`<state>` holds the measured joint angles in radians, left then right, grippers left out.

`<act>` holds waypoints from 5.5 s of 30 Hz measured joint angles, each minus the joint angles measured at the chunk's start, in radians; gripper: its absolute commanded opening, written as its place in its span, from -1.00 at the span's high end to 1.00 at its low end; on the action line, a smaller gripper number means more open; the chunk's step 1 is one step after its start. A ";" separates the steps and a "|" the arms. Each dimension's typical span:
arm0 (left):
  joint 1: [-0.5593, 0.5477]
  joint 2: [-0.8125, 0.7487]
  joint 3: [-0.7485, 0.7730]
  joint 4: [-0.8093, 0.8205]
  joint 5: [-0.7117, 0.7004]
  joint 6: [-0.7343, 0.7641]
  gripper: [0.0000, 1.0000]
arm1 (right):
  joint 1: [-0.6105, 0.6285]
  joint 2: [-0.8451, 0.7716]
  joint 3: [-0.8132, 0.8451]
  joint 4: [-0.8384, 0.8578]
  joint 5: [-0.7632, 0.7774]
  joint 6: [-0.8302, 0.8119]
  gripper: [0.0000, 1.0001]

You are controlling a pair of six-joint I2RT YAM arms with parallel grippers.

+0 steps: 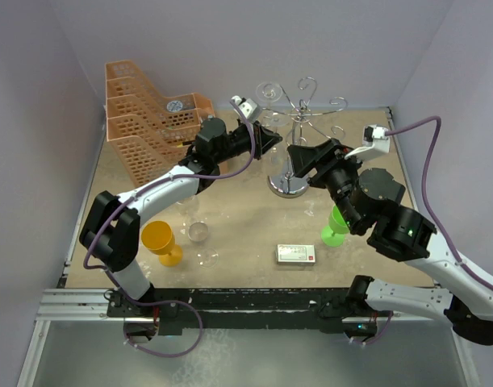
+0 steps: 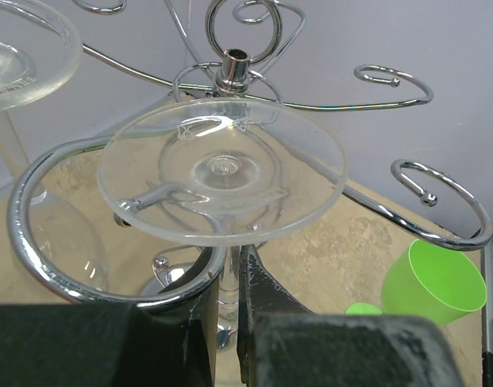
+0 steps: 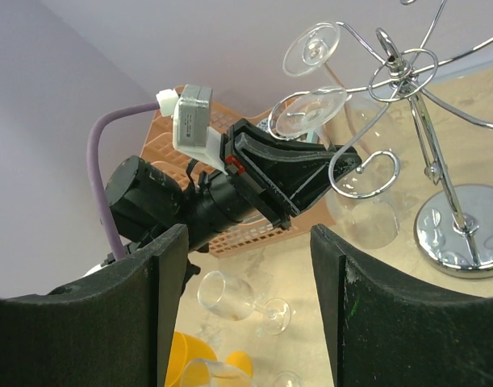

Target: Place the wine glass upside down on the wine glass rack

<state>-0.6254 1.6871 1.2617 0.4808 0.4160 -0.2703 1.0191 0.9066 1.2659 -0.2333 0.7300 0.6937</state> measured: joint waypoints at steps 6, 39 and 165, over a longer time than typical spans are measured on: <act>-0.001 0.000 -0.004 0.013 -0.015 0.000 1.00 | 0.000 -0.003 -0.016 0.000 0.000 0.001 -0.29; -0.066 0.000 -0.080 0.150 -0.332 0.001 1.00 | 0.000 -0.006 -0.071 -0.003 -0.023 0.027 -0.28; 0.074 0.035 -0.058 0.203 -0.287 0.105 0.98 | 0.000 0.142 -0.066 -0.098 -0.015 0.090 -0.18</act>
<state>-0.5510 1.7218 1.2034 0.6838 0.1287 -0.1650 1.0191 1.0481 1.2003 -0.3313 0.7147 0.7837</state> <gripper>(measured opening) 0.053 0.591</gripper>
